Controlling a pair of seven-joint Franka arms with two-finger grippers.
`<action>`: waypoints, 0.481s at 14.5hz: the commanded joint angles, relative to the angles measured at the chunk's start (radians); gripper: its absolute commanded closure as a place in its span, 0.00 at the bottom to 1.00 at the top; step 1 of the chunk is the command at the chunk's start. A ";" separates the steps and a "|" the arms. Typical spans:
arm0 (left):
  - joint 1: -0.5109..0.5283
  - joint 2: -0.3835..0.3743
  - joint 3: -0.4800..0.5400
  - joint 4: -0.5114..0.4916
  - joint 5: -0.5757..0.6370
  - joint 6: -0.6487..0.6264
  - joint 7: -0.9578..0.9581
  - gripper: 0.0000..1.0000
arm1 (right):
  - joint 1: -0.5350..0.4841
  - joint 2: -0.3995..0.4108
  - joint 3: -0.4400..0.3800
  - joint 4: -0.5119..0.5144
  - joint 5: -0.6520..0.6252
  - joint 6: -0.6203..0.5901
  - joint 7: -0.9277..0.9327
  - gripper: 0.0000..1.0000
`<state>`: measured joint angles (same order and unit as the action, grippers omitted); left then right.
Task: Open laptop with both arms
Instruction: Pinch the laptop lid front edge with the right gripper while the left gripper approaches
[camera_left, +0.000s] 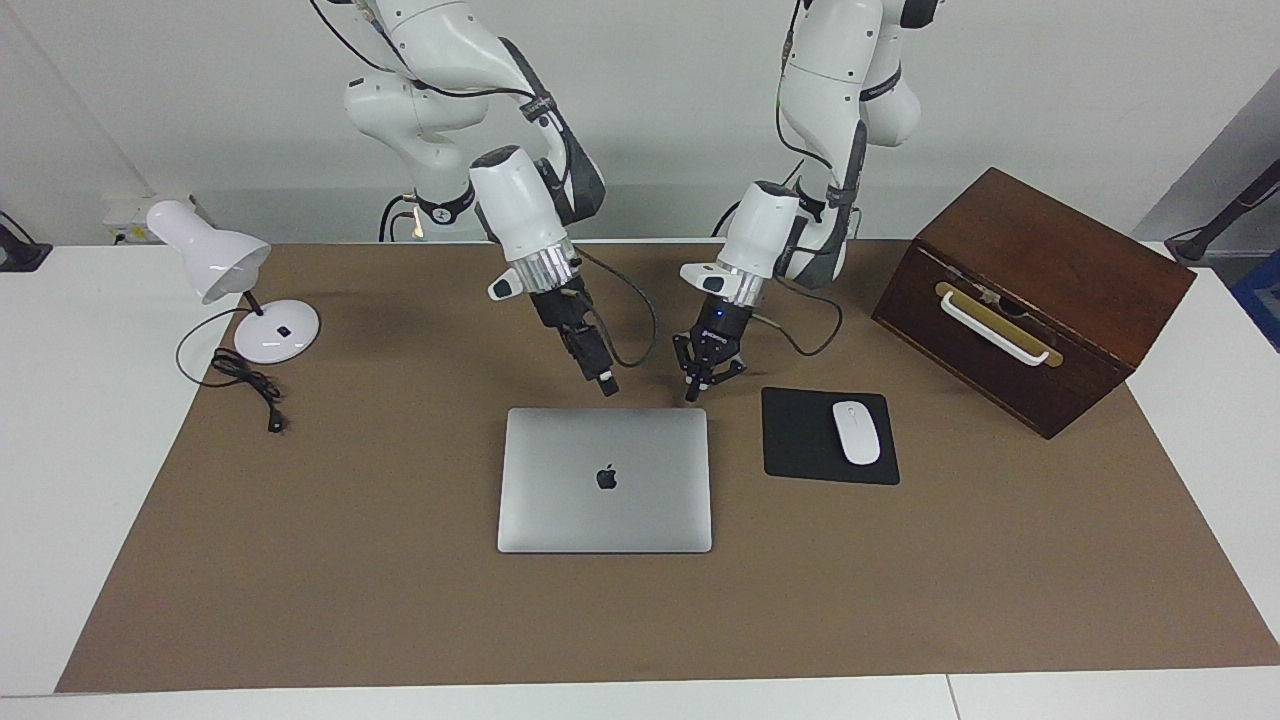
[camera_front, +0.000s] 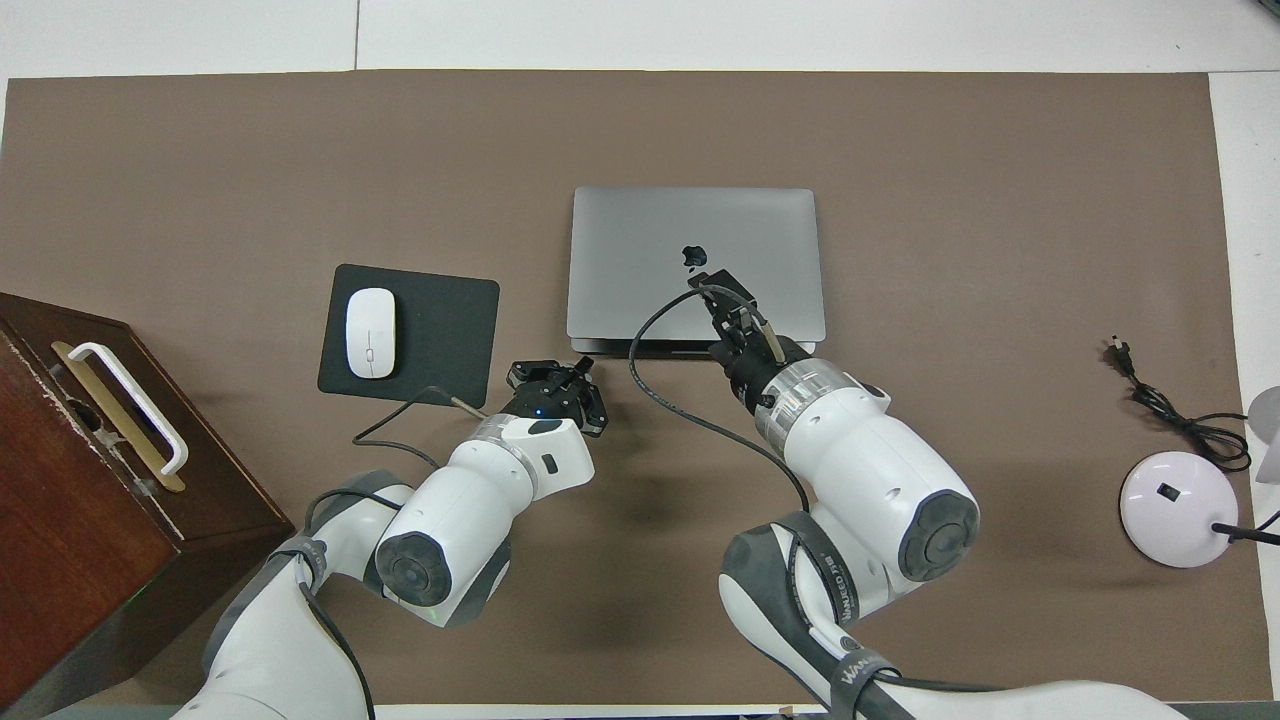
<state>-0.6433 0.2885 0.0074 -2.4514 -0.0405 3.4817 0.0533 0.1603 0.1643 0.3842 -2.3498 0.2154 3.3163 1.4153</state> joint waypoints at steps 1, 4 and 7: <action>0.020 0.032 0.003 0.040 -0.002 0.019 0.014 1.00 | -0.001 0.035 0.009 -0.008 0.025 0.058 -0.024 0.00; 0.030 0.037 0.003 0.045 -0.001 0.019 0.016 1.00 | 0.002 0.034 0.010 -0.019 0.025 0.069 -0.021 0.00; 0.031 0.050 0.003 0.057 -0.001 0.019 0.016 1.00 | 0.028 0.029 0.012 -0.020 0.027 0.069 0.014 0.00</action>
<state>-0.6216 0.3055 0.0147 -2.4217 -0.0405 3.4817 0.0533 0.1727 0.2055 0.3895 -2.3556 0.2154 3.3613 1.4203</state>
